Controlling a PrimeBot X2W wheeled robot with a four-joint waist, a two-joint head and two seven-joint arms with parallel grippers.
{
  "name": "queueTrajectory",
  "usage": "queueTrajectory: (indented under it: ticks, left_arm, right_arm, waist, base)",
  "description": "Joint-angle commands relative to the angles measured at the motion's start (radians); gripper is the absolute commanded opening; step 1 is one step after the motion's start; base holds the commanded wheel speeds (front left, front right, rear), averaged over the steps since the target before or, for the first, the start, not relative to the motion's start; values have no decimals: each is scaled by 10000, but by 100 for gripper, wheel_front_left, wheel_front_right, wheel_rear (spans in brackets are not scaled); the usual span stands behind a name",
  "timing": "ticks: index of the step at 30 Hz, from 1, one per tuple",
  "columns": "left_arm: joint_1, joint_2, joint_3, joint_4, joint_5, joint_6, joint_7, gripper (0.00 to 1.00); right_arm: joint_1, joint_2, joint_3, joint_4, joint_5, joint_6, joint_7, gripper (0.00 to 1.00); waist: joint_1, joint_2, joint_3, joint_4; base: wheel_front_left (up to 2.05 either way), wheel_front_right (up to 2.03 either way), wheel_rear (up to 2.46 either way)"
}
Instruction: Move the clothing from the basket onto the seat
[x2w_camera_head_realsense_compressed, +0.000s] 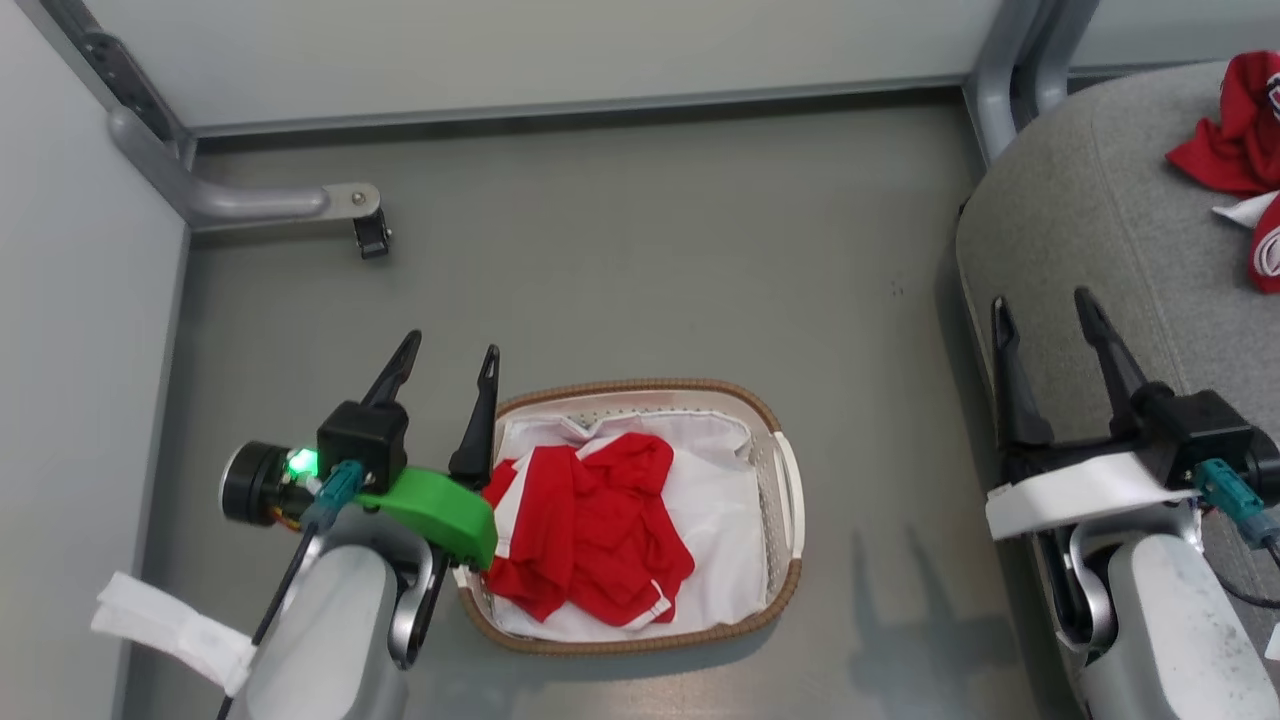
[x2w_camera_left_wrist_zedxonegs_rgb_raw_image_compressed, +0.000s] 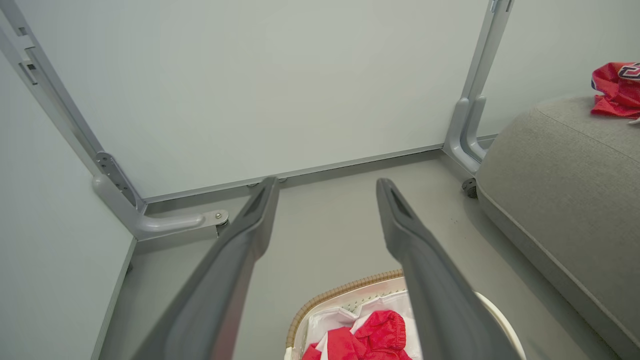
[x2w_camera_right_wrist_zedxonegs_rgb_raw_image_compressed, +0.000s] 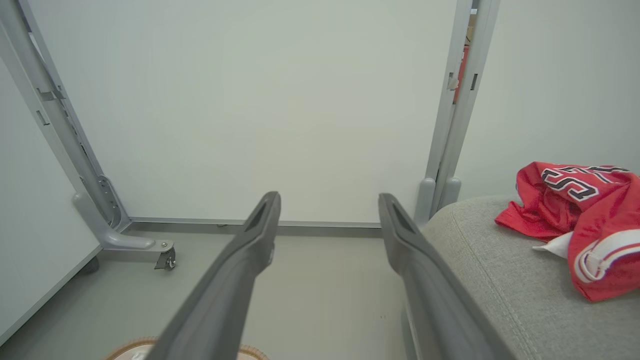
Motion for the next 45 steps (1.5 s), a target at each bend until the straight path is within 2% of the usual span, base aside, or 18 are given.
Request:
queueTrajectory:
  ticks: [1, 12, 20, 32, 43, 44, 45]
  left_arm:
    - [-543, 93, -146, 277, 163, -71, 70, 100]
    - [-3314, 179, -1682, 3463, 670, -223, 792, 100]
    - [-4483, 287, -2592, 5358, 1002, -235, 1198, 100]
    - [-5655, 710, -3515, 6910, 839, -238, 1676, 100]
    - [-6250, 825, -3751, 7718, 945, 272, 2444, 100]
    - [-6261, 811, -3747, 7748, 914, 312, 2461, 88]
    - [-6278, 791, -3746, 7774, 880, 370, 2462, 40]
  right_arm:
    - [-344, -33, -59, -178, -97, -10, -50, 100]
    - [-2237, -25, 56, -1283, 461, -10, -49, 100]
    - [-3119, -19, 90, -2050, 914, -10, -49, 100]
    - [-3605, -25, 445, -2321, 1454, -11, -50, 100]
    - [-3624, -25, 742, -2288, 1760, -12, -50, 100]
    - [-3623, -25, 744, -2273, 1775, -11, -50, 100]
    - [-3622, -25, 743, -2257, 1809, -11, -50, 100]
  waist:
    - [0, 0, 1725, -567]
    - [0, 0, 5032, -1842]
    - [0, 0, 6613, -2633]
    - [0, 0, 7553, -3140]
    - [0, 0, 7719, -3443]
    - [0, 0, 7717, -3453]
    - [0, 0, 7708, -3463]
  base:
    - [0, 0, 0]
    - [0, 0, 0]
    - [0, 0, 0]
    - [0, 0, 0]
    - [0, 0, 0]
    - [0, 0, 0]
    - [0, 0, 0]
